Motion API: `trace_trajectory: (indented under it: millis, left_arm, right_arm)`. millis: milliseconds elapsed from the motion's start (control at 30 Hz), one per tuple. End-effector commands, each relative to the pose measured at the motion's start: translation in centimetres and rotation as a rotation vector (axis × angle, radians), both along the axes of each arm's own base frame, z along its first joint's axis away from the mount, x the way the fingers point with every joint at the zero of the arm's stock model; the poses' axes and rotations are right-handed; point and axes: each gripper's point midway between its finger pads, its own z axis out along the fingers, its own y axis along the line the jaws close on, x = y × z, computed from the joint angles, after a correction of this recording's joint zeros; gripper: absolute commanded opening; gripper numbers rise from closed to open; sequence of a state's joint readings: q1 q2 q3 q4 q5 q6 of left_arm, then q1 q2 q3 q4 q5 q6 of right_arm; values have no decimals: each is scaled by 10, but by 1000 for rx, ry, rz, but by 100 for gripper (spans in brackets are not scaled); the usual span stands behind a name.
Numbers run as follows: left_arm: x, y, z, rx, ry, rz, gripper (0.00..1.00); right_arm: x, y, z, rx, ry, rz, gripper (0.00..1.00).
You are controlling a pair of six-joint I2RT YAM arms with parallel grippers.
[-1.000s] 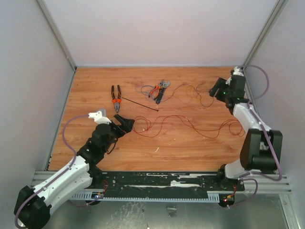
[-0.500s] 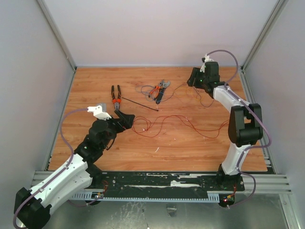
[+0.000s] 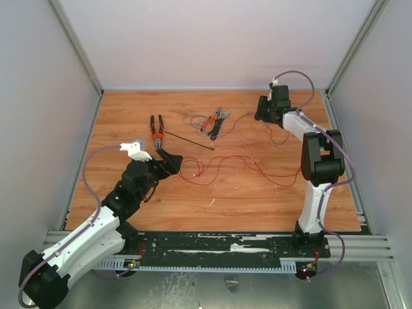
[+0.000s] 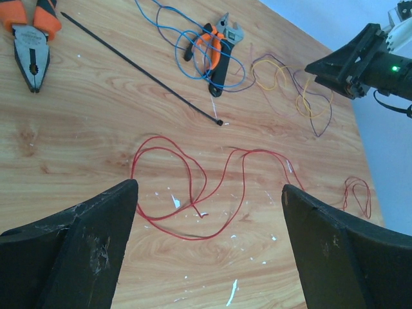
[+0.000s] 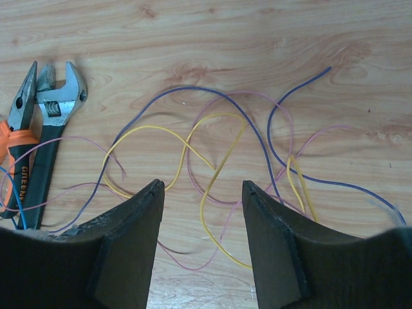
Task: Zip-tie the wires
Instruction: Untie the cable at the center of the board.
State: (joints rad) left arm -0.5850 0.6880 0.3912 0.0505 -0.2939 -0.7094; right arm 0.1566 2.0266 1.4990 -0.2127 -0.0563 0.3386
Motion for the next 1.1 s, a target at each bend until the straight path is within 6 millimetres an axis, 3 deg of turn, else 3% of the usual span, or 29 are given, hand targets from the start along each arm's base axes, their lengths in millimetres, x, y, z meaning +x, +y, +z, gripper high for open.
trace_trajectory:
  millis: [0,300,400,467,533,567,733,900,1000,1067]
  left_arm:
    - [3,-2,11,-3,-42,-6,98]
    - [1,-6,11,-23,-36,-22,98]
    - [0,-6,13,-26,-40,-24,98]
    - [0,-6,17,-28,-45,-28,98]
    - [1,-7,25,-23,-58,-36,98]
    - [2,-7,31,-21,-67,-37,98]
    - [14,-13,70,-24,-113,-100,98]
    - [45,-10,126,6,-186,-143,98]
    - [66,-11,159,32,-242,-166,98]
    - [86,-19,168,63,-264,-195,98]
  right_arm:
    - [1,4,-12,-17,10,32,53]
    - [6,18,-26,-8,22,76,37]
    - [8,20,-21,-9,17,85,23]
    - [11,20,-5,-24,-4,90,9]
    - [17,17,28,-50,-64,79,0]
    - [18,15,45,-60,-92,74,0]
    - [22,17,166,-56,-296,107,0]
    - [-1,36,291,17,-550,228,0]
    - [-17,45,349,56,-676,287,0]
    - [-27,53,374,81,-727,338,0]
